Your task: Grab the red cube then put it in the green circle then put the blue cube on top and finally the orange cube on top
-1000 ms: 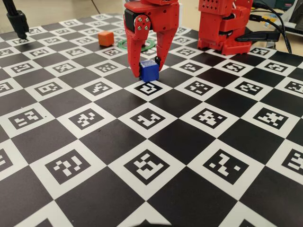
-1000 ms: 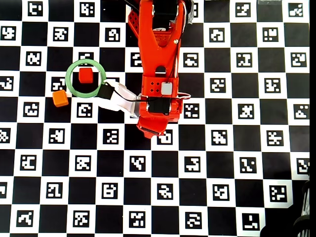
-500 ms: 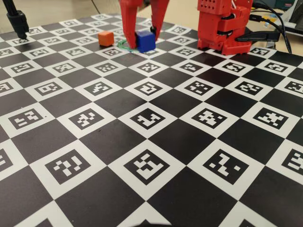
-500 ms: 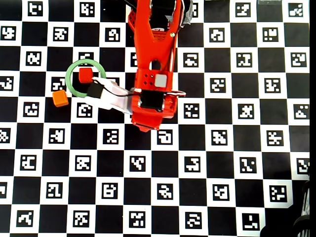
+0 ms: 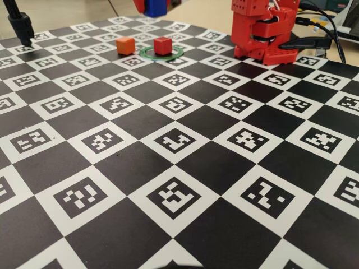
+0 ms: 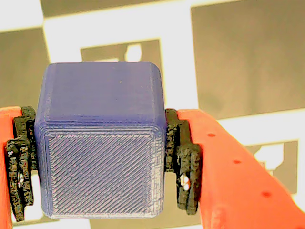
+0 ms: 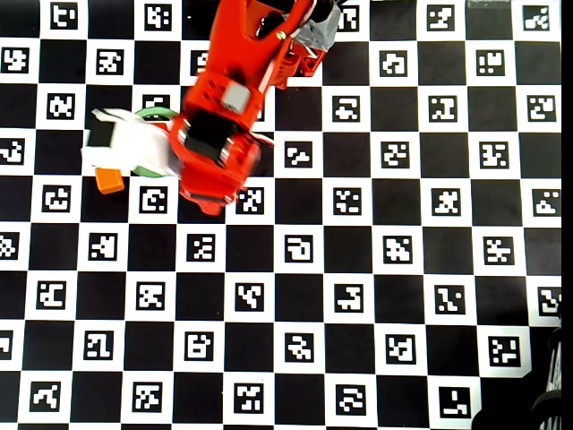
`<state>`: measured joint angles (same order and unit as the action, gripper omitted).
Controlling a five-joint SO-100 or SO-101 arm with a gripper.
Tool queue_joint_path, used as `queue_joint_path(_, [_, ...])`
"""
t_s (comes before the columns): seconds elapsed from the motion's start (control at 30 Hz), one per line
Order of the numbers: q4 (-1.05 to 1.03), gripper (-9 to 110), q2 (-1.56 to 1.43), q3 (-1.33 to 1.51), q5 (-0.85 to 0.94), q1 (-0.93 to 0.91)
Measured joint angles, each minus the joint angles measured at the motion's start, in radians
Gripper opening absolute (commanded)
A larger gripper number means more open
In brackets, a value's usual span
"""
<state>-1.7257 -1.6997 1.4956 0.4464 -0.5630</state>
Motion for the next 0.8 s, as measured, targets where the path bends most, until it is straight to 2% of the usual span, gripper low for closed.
queue_joint_path(0.4, [-0.009,9,-0.132,-0.003,0.382,-0.239])
queue_joint_path(0.8, [0.000,9,-0.141,0.137,0.614,-0.431])
